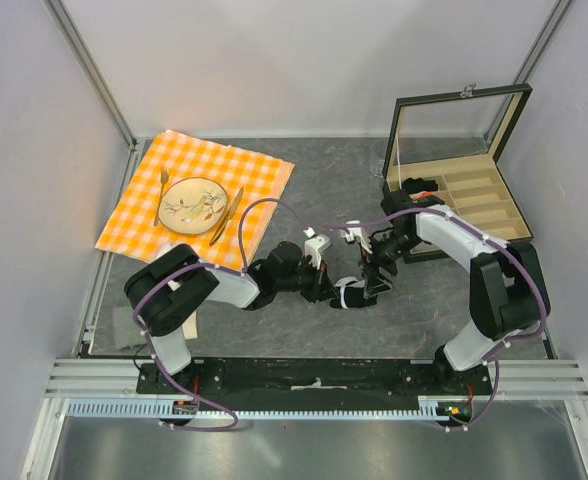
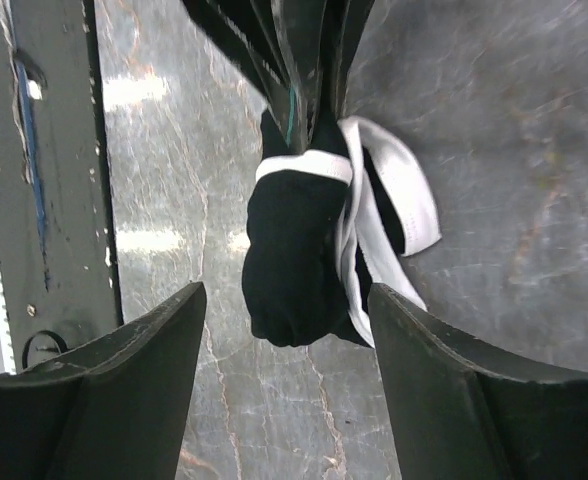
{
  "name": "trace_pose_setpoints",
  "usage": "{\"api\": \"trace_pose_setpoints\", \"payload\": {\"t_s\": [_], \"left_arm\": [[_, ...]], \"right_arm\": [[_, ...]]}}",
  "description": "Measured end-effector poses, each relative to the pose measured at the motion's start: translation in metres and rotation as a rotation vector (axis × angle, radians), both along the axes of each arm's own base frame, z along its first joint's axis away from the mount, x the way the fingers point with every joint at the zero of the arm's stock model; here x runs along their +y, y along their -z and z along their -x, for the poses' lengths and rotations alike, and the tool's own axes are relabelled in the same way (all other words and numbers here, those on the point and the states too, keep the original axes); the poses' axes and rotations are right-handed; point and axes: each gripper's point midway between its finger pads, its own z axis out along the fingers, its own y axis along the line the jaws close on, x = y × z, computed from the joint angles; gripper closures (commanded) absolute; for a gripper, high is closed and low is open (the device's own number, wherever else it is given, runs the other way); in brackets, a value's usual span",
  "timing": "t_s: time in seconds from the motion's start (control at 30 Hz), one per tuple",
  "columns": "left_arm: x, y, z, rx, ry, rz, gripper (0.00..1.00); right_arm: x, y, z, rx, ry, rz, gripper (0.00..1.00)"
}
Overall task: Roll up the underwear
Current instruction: Roll the underwear to the center of the board.
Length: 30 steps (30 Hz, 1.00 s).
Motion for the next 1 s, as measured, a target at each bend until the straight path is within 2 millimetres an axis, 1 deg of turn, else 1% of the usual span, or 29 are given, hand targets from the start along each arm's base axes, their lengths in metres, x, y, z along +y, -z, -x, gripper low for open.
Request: {"api": "trace_pose_setpoints", "payload": {"t_s": [0.07,0.13,0.2,0.3,0.4,0.57,0.67,0.77,0.8,0.83,0.87,0.9,0.97,1.0], "left_arm": [[0.000,0.000,0.000,0.011,-0.008,-0.001,0.98],[0.000,0.000,0.000,0.020,-0.012,-0.004,0.99],[-0.001,0.000,-0.001,0.030,-0.017,-0.007,0.98],[-0.001,0.000,-0.001,0.043,-0.022,-0.013,0.98],[-0.001,0.000,-0.001,0.055,-0.027,-0.014,0.98],[-0.002,0.001,0.000,0.065,-0.032,-0.012,0.98],[-0.002,0.001,0.000,0.070,-0.035,-0.011,0.98],[-0.003,0.001,-0.001,0.075,-0.037,-0.010,0.98],[-0.003,0.001,-0.001,0.076,-0.037,-0.011,0.98],[-0.003,0.001,-0.001,0.077,-0.038,-0.011,0.98],[-0.003,0.001,-0.001,0.077,-0.041,-0.011,0.98],[-0.003,0.001,-0.001,0.077,-0.043,-0.011,0.97],[-0.003,0.001,-0.002,0.079,-0.047,-0.012,0.90],[-0.003,0.001,-0.002,0.079,-0.048,-0.013,0.81]], "right_arm": [[0.003,-0.013,-0.006,-0.027,0.023,-0.025,0.23],[0.008,-0.021,-0.010,-0.028,0.055,-0.041,0.22],[0.012,-0.022,-0.013,-0.012,0.093,-0.046,0.20],[0.016,-0.020,-0.021,-0.001,0.159,-0.046,0.20],[0.016,-0.010,-0.028,0.013,0.215,-0.021,0.19],[0.008,0.026,-0.032,0.075,0.293,0.074,0.21],[0.005,0.040,-0.030,0.114,0.317,0.110,0.24],[0.004,0.043,-0.031,0.124,0.329,0.120,0.37],[0.004,0.045,-0.030,0.134,0.332,0.126,0.51],[0.004,0.046,-0.029,0.144,0.332,0.126,0.56],[0.005,0.048,-0.028,0.156,0.330,0.126,0.67],[0.006,0.050,-0.023,0.190,0.334,0.129,0.74],[0.008,0.051,-0.018,0.237,0.328,0.123,0.85],[0.009,0.051,-0.017,0.255,0.327,0.121,0.87]]}}
